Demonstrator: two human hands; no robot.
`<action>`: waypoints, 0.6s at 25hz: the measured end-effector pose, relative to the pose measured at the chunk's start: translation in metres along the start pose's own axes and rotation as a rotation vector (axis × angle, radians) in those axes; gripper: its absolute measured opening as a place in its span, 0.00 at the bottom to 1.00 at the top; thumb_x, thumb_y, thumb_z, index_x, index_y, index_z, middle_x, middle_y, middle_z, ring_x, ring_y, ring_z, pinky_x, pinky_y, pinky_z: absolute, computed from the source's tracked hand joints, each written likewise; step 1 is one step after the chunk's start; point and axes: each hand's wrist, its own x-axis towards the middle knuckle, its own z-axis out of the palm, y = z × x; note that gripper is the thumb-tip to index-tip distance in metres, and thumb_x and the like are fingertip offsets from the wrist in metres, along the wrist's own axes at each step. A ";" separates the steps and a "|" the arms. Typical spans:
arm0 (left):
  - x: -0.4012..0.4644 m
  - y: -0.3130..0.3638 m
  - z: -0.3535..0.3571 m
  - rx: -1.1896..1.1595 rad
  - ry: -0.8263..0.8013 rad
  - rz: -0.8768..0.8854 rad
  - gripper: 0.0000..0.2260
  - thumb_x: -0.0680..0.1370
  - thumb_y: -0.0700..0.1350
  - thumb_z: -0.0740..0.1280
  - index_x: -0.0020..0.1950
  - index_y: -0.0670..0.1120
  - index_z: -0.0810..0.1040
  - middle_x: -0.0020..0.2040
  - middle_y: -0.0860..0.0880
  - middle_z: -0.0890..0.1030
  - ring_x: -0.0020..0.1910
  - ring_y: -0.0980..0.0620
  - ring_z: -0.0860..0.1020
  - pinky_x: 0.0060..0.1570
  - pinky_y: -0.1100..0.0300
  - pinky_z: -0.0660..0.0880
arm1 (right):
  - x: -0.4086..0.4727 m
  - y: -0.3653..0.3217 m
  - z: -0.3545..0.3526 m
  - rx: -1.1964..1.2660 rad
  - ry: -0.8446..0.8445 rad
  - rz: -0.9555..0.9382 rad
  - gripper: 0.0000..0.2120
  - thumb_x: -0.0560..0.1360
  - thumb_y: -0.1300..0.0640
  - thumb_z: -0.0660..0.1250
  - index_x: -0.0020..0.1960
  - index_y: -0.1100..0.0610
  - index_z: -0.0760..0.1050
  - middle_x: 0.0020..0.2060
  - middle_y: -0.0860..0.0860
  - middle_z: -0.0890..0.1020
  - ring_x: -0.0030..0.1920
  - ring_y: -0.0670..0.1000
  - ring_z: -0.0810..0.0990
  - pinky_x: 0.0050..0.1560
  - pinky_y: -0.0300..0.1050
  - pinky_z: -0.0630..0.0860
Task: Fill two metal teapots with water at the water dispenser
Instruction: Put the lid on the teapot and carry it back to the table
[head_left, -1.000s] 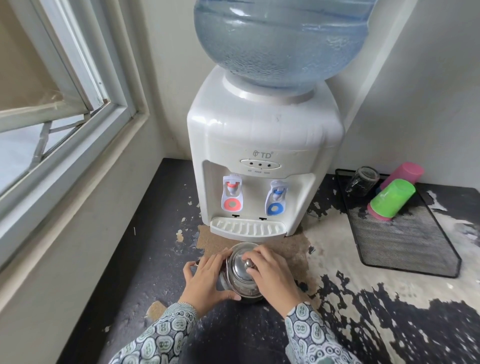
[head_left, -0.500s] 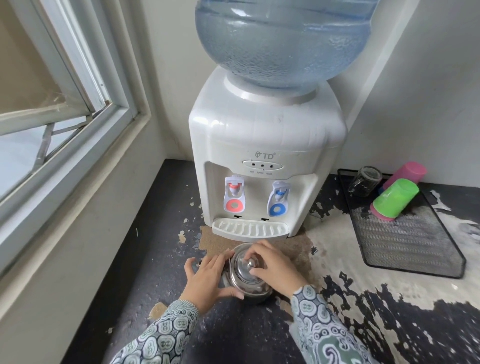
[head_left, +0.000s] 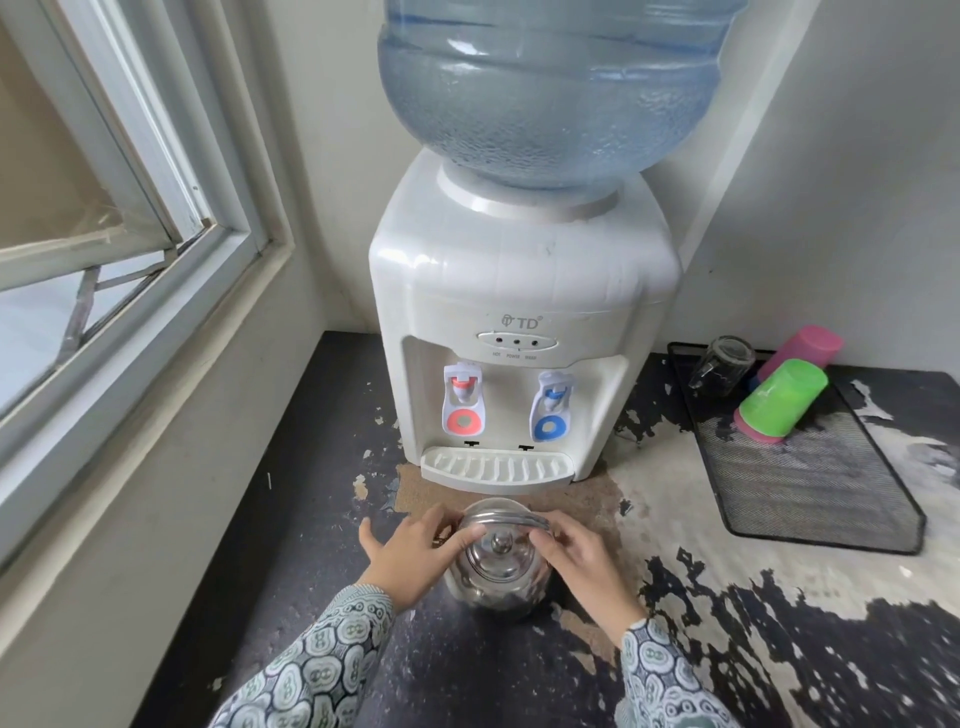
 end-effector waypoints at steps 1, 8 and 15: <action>-0.001 0.000 0.002 -0.053 0.010 0.027 0.26 0.69 0.70 0.48 0.57 0.58 0.72 0.58 0.60 0.77 0.62 0.58 0.70 0.69 0.40 0.36 | 0.003 -0.005 -0.003 -0.029 -0.014 0.003 0.21 0.68 0.38 0.65 0.53 0.50 0.77 0.48 0.47 0.83 0.51 0.44 0.81 0.57 0.47 0.77; 0.010 0.033 0.011 -0.448 0.151 0.216 0.20 0.74 0.60 0.54 0.29 0.50 0.71 0.26 0.55 0.74 0.27 0.59 0.70 0.35 0.59 0.68 | 0.009 -0.035 -0.016 -0.094 -0.105 -0.012 0.11 0.74 0.50 0.66 0.36 0.54 0.75 0.28 0.42 0.77 0.32 0.40 0.74 0.41 0.33 0.70; 0.001 0.086 0.040 -0.471 -0.040 0.268 0.27 0.73 0.63 0.52 0.27 0.44 0.72 0.20 0.52 0.69 0.21 0.59 0.65 0.28 0.69 0.64 | -0.048 -0.031 -0.062 0.058 0.090 0.040 0.15 0.76 0.46 0.57 0.35 0.48 0.75 0.25 0.42 0.78 0.27 0.39 0.72 0.35 0.32 0.71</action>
